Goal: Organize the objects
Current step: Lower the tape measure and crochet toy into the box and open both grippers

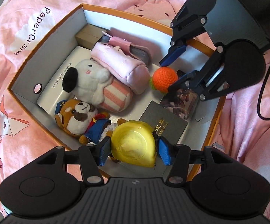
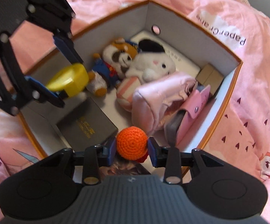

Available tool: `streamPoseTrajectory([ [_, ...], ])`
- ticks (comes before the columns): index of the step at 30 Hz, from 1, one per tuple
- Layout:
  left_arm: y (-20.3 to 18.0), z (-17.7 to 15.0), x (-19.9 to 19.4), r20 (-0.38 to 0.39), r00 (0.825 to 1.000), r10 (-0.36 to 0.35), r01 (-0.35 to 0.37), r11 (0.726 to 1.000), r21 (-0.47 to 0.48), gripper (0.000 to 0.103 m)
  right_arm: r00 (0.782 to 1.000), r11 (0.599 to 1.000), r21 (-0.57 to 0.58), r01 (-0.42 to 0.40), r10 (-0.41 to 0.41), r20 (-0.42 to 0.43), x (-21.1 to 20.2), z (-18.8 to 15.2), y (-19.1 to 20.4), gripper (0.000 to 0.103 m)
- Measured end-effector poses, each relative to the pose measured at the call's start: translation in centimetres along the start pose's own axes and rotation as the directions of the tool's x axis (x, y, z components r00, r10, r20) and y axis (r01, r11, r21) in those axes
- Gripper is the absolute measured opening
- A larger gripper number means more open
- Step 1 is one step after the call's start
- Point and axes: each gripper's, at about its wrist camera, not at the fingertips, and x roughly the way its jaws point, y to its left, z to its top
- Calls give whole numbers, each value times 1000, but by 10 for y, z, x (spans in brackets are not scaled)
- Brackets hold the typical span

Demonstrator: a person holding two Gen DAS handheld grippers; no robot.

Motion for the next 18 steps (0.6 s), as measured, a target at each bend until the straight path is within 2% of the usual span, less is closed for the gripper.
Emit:
streamPoseTrajectory([
  [6,-1,1,2,-14,1000,-7,8,999,35,62,997,996,-54,69,-71,-28,6,2,3,40],
  [11,0,5,5,3,1000,-5,5,1000,11,62,997,995,-67,73,-74,-8,-1,0,3,41],
  [12,0,6,5,10,1000,-9,9,1000,6,62,997,995,-71,74,-74,-4,-2,0,2,39],
  [16,-4,15,7,52,998,-30,31,999,-17,62,996,992,-97,80,-82,-24,4,-4,1,18],
  [18,-5,20,9,68,997,-47,49,998,-30,62,996,989,-116,88,-91,-24,7,-6,2,14],
])
